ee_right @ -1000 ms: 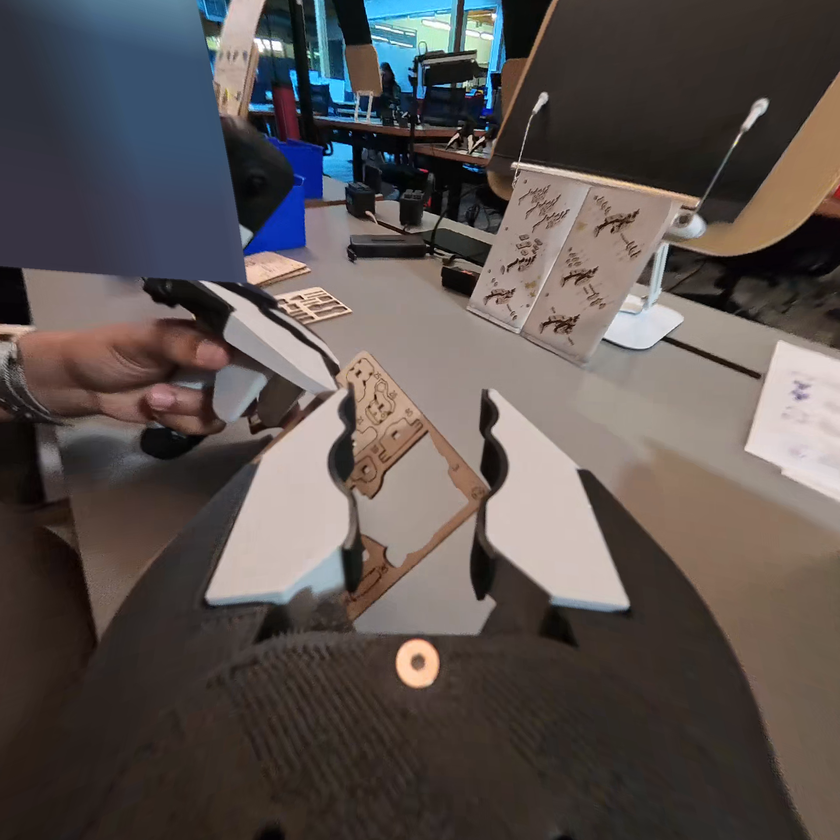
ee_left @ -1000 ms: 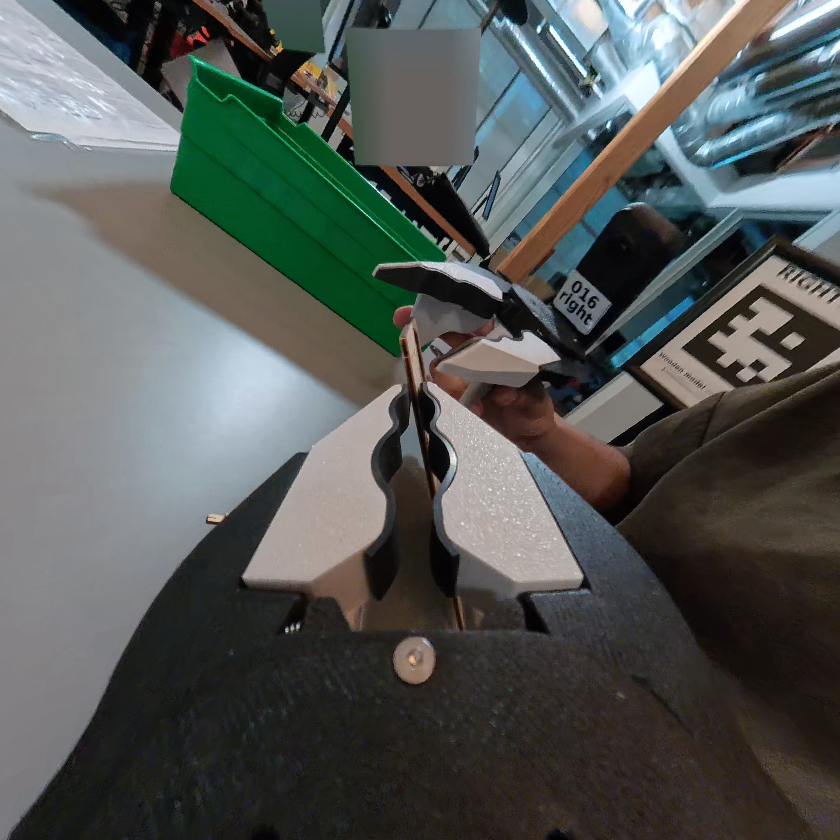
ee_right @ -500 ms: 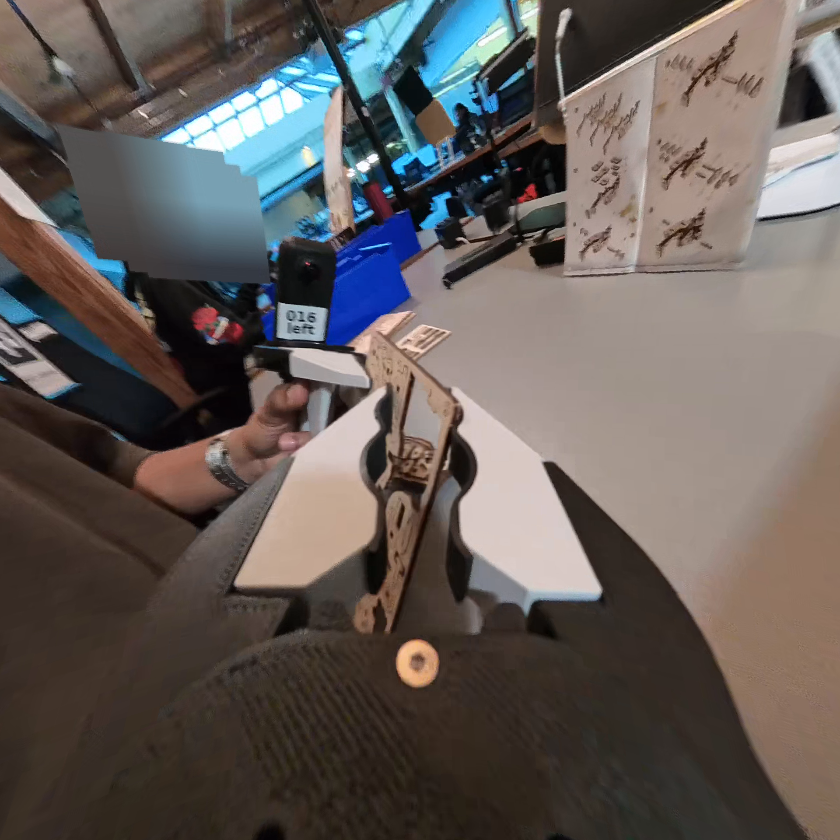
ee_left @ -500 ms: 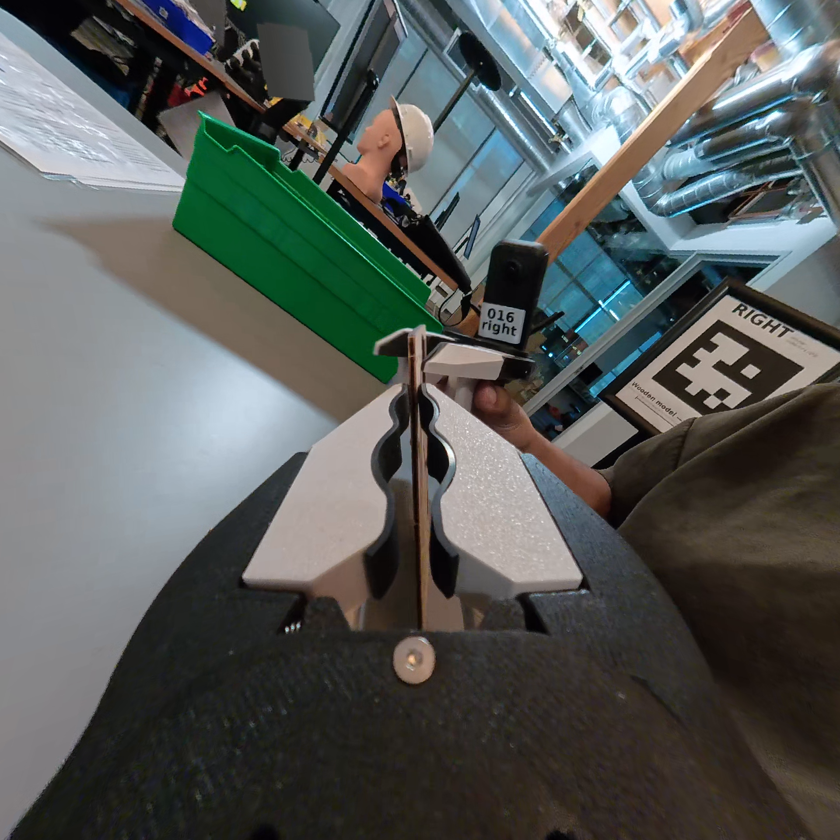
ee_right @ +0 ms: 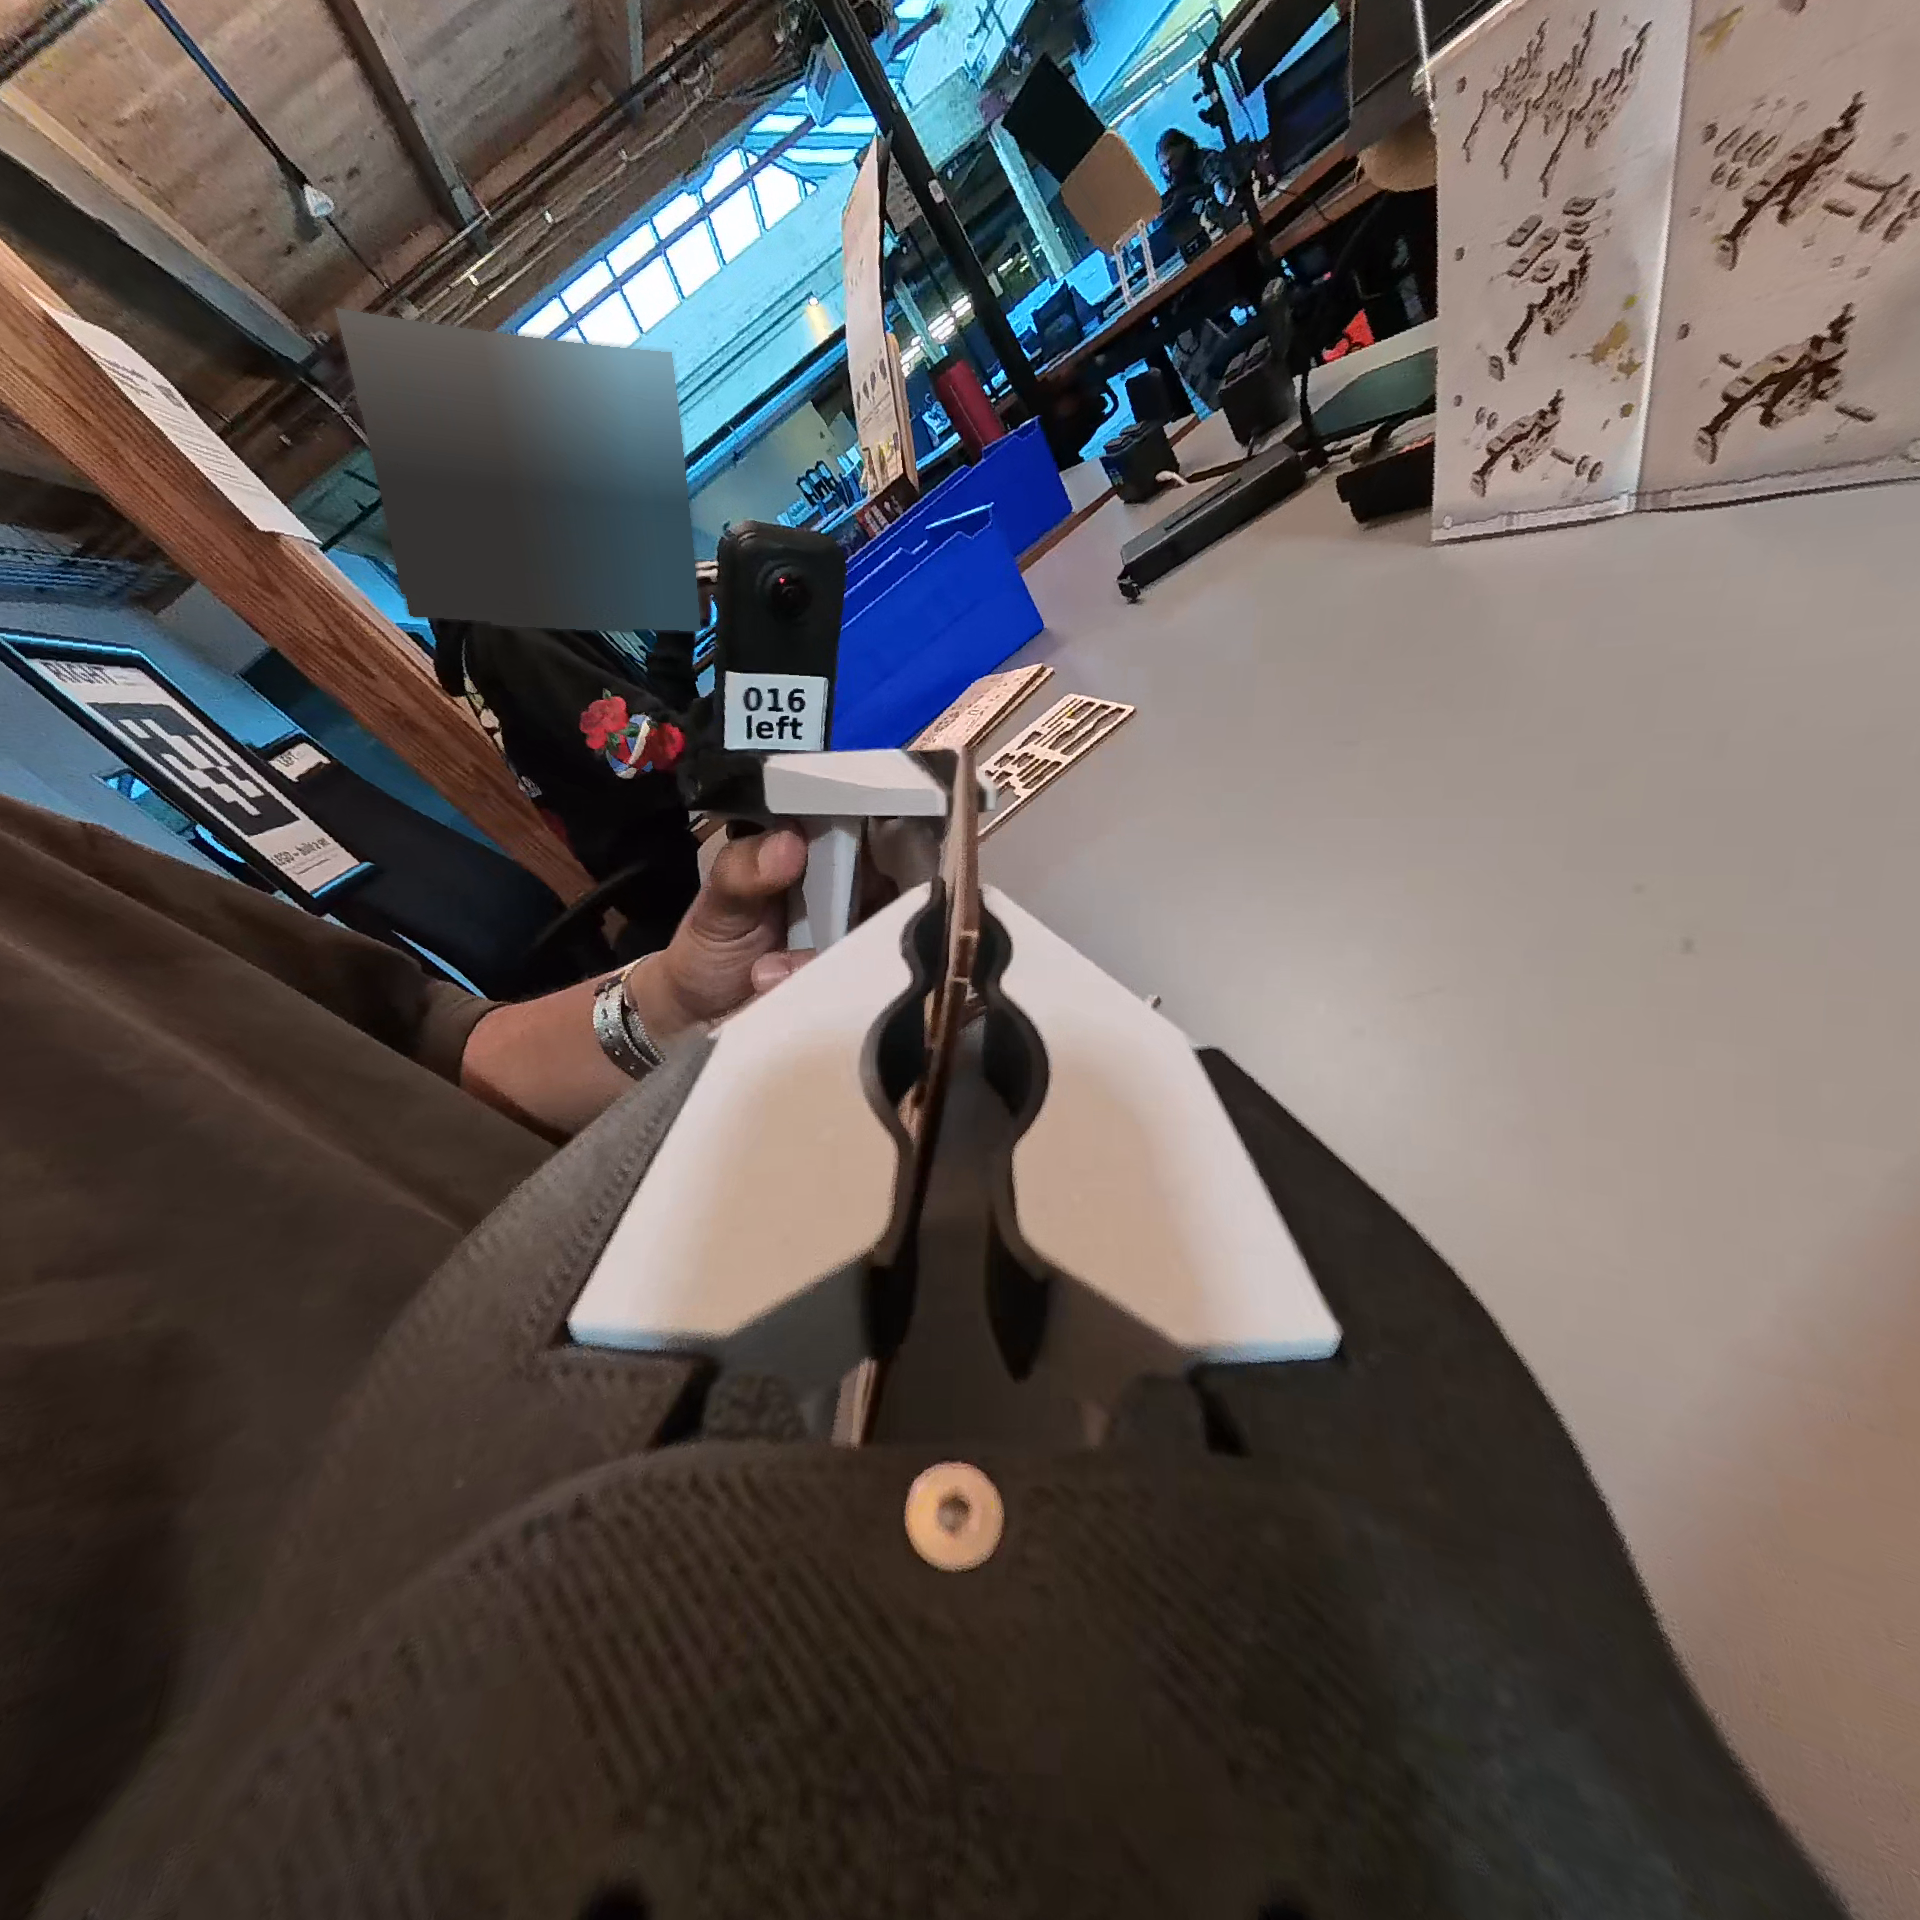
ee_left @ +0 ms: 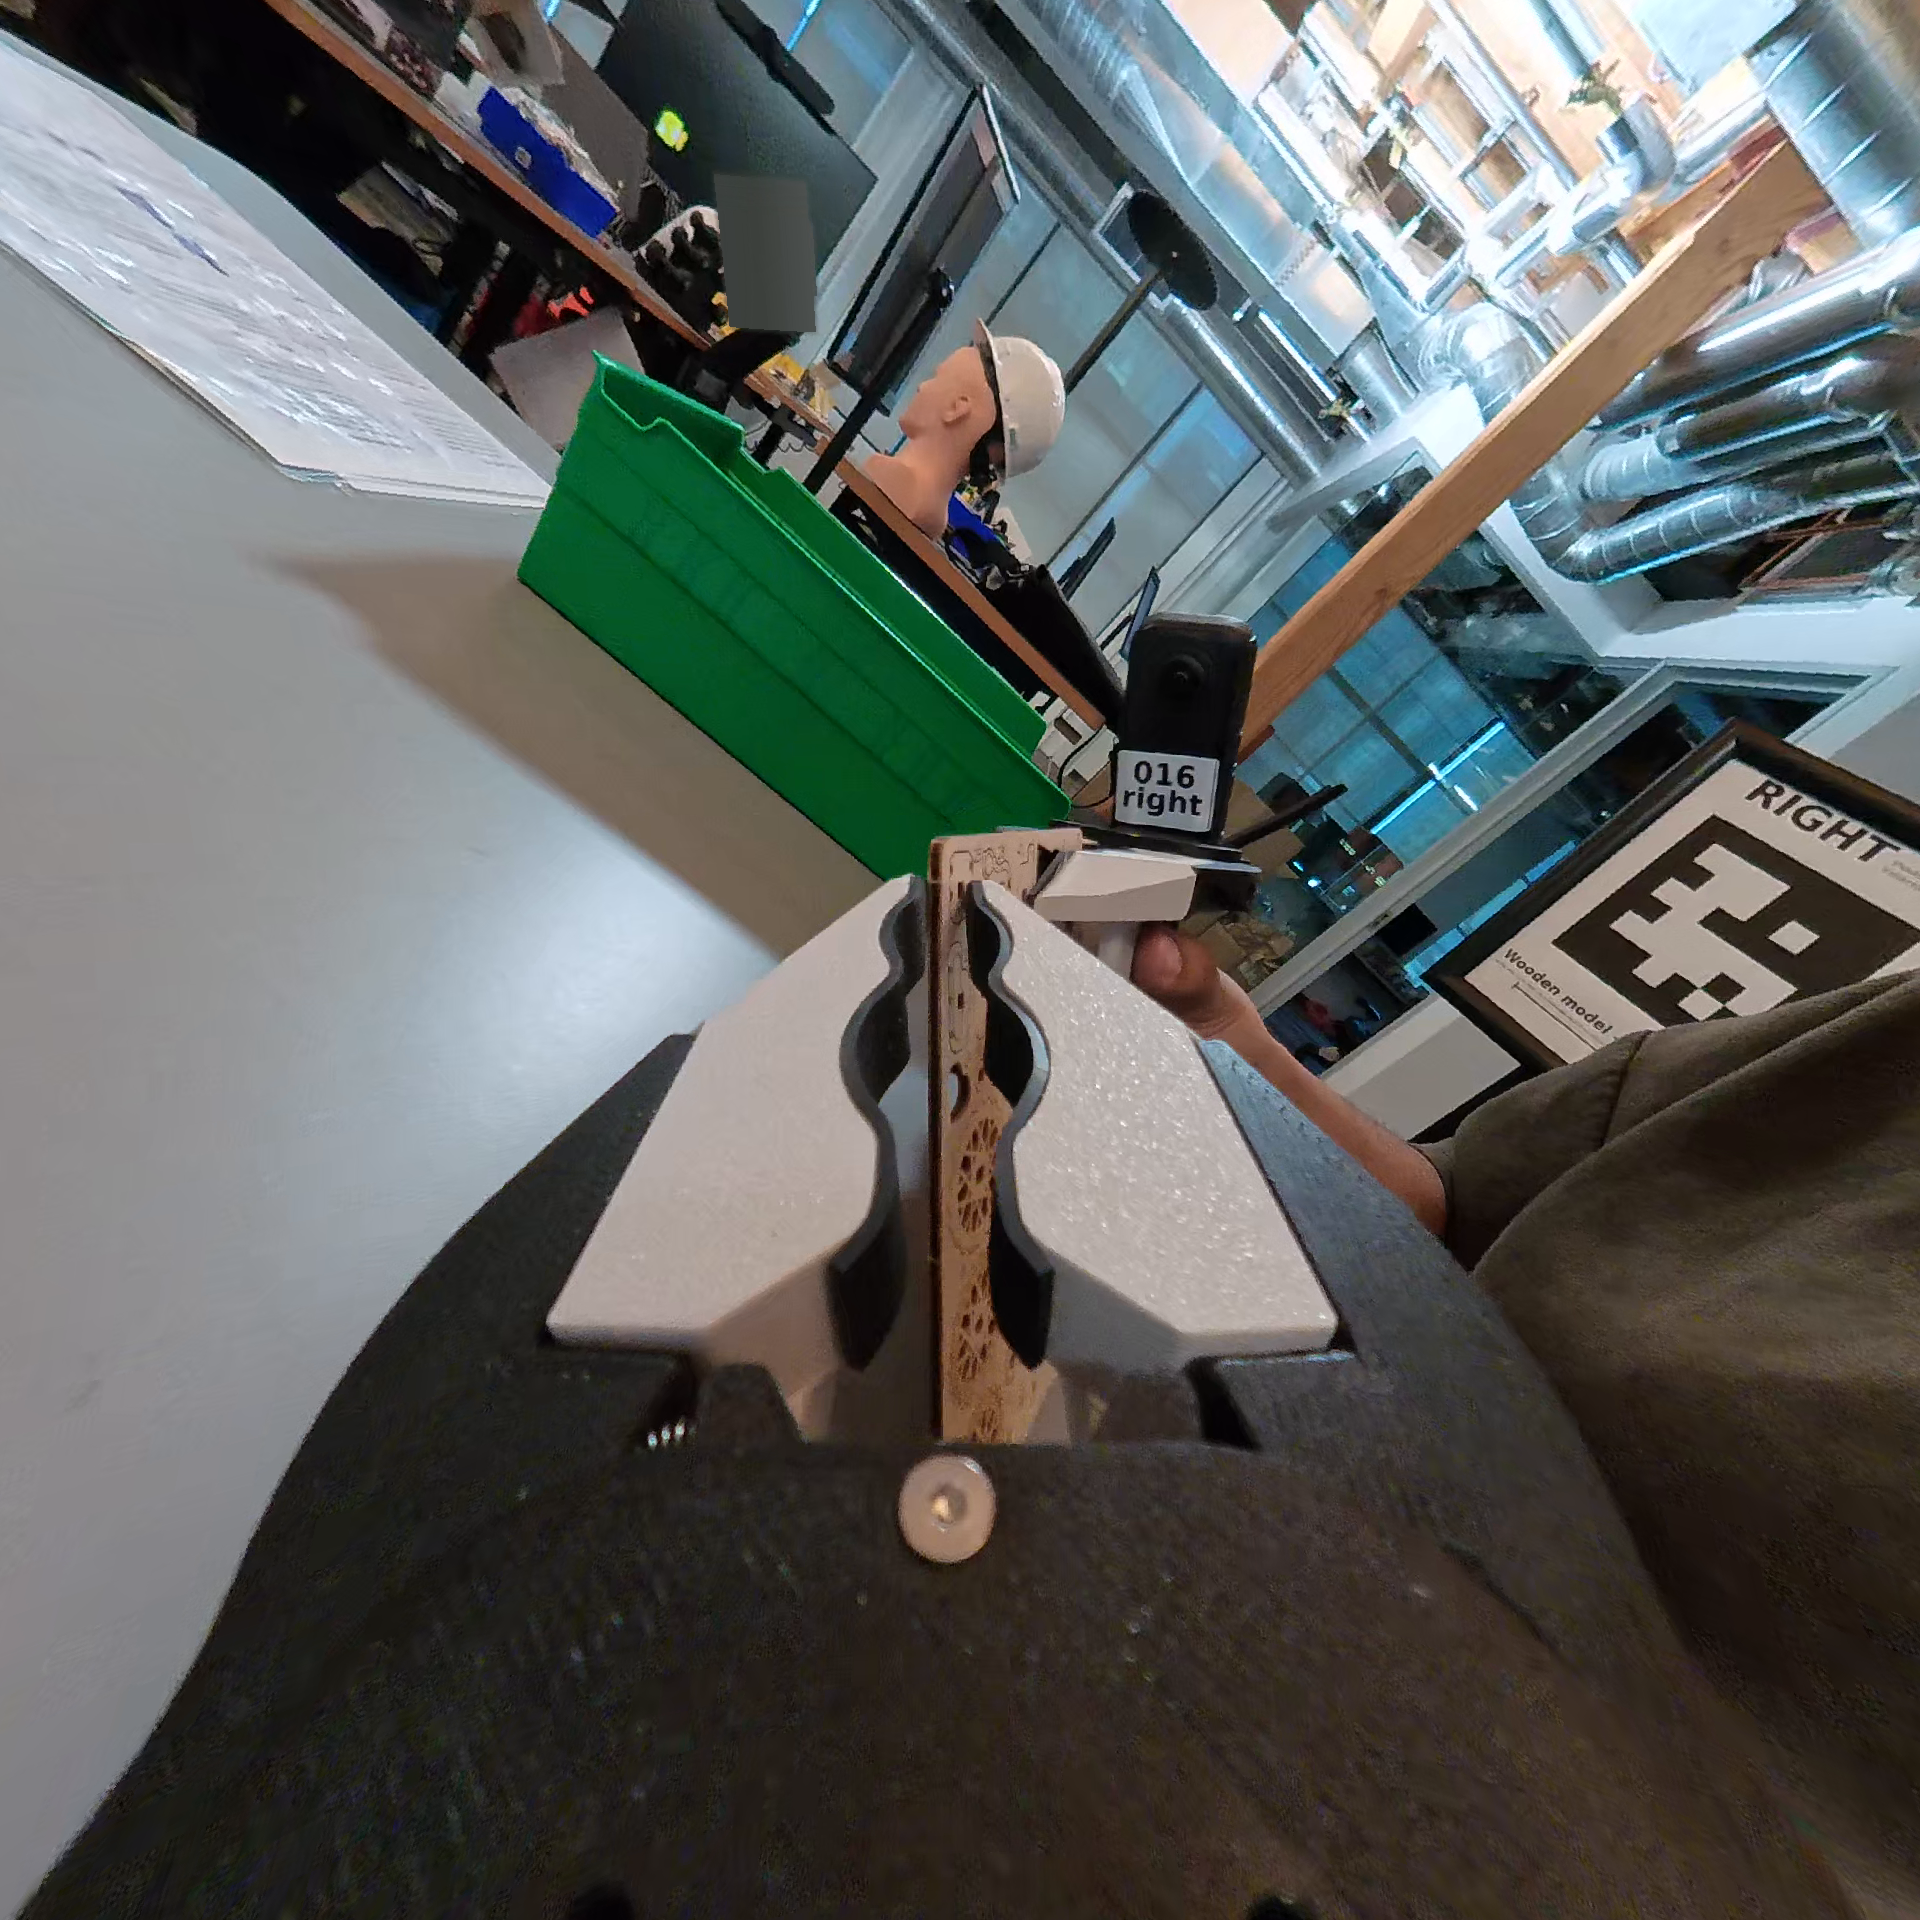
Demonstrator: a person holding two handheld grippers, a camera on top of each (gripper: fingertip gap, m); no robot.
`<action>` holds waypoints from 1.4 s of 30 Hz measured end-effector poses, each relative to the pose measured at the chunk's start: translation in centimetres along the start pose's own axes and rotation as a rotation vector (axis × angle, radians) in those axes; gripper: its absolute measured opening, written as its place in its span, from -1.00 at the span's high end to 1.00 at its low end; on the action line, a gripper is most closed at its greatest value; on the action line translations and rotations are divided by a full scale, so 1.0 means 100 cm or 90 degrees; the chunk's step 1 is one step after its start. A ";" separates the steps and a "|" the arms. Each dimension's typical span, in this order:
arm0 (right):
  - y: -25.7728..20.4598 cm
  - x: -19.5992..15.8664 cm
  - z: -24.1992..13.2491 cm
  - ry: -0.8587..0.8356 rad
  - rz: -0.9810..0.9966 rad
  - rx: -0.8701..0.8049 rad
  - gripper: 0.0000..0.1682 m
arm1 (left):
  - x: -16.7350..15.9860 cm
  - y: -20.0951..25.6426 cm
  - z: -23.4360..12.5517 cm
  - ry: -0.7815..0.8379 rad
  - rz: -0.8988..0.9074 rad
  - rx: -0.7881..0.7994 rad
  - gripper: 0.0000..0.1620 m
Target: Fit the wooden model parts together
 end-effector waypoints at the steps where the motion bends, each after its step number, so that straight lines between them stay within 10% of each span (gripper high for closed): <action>1: 0.000 0.000 0.000 -0.002 -0.004 -0.003 0.98 | 0.000 0.000 0.000 -0.002 0.003 0.005 0.92; 28: 0.000 -0.004 0.007 -0.043 -0.055 -0.076 0.95 | -0.001 -0.005 0.006 -0.012 0.070 0.213 0.97; 42: 0.006 -0.002 -0.001 -0.020 -0.033 -0.065 1.00 | -0.005 -0.008 0.006 0.006 0.006 0.124 0.92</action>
Point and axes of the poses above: each gripper's, where its closed fingertips meet, z out along the fingers, x out of its top, y = z × x across the jaws, the point moved 7 cm from there along -z, back along the fingers, and after that the axes turned 6 degrees about x, right-handed, at the moved point
